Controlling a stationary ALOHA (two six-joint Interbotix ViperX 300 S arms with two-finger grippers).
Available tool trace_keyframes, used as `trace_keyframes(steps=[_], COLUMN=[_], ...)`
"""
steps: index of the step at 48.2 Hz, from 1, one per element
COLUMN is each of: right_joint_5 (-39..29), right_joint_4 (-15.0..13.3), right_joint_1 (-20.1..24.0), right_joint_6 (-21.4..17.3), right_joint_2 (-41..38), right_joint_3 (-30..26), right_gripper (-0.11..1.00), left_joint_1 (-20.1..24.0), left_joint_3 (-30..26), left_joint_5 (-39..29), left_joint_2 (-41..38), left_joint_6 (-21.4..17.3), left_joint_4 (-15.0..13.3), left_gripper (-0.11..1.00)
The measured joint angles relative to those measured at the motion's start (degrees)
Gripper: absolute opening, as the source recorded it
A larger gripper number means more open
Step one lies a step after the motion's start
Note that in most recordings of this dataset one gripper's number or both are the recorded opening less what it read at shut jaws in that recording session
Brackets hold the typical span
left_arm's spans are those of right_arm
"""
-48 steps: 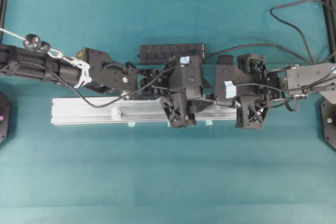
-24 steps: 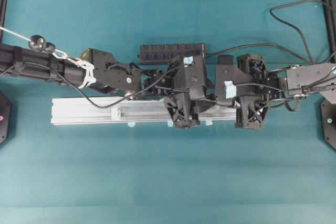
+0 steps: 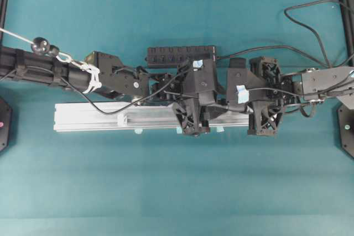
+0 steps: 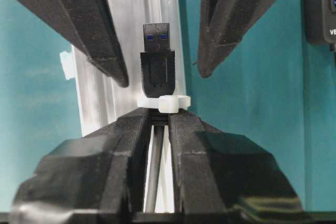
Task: Pass the USB cable through three rings with both arms.
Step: 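Grasp the plug tip with the left gripper beyond the ring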
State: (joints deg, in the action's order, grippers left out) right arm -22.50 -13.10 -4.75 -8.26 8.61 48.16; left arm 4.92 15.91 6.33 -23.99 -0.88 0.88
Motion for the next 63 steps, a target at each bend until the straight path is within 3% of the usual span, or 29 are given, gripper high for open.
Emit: trace_keyframes(steps=[6,15,48,56,63], right_joint_5=[-0.09,0.09,-0.18,-0.35,-0.35], right_joint_4=[0.00,0.00,0.00,0.00,0.09], right_joint_1=[0.00,0.00,-0.09,-0.09,-0.09], right_joint_6=[0.00,0.00,0.00,-0.09,0.00], right_joint_2=[0.00,-0.09,0.00,0.00,0.00], right_joint_3=[0.00,0.00,0.00,0.00,0.00], right_gripper=[-0.06,-0.06,-0.03,0.14,0.48], left_joint_1=[0.00,-0.09,-0.18,-0.18,-0.26], left_joint_3=[0.00,0.00,0.00,0.00,0.18], left_joint_5=[-1.49,-1.67,-1.58,-2.20,-3.25], left_joint_2=[0.00,0.00,0.09,0.44,0.88], left_joint_6=[0.00,0.26,-0.26,-0.35,-0.26], left_joint_4=[0.09,0.00,0.09,0.00,0.00], left_gripper=[0.56,0.22,0.22,0.22,0.22])
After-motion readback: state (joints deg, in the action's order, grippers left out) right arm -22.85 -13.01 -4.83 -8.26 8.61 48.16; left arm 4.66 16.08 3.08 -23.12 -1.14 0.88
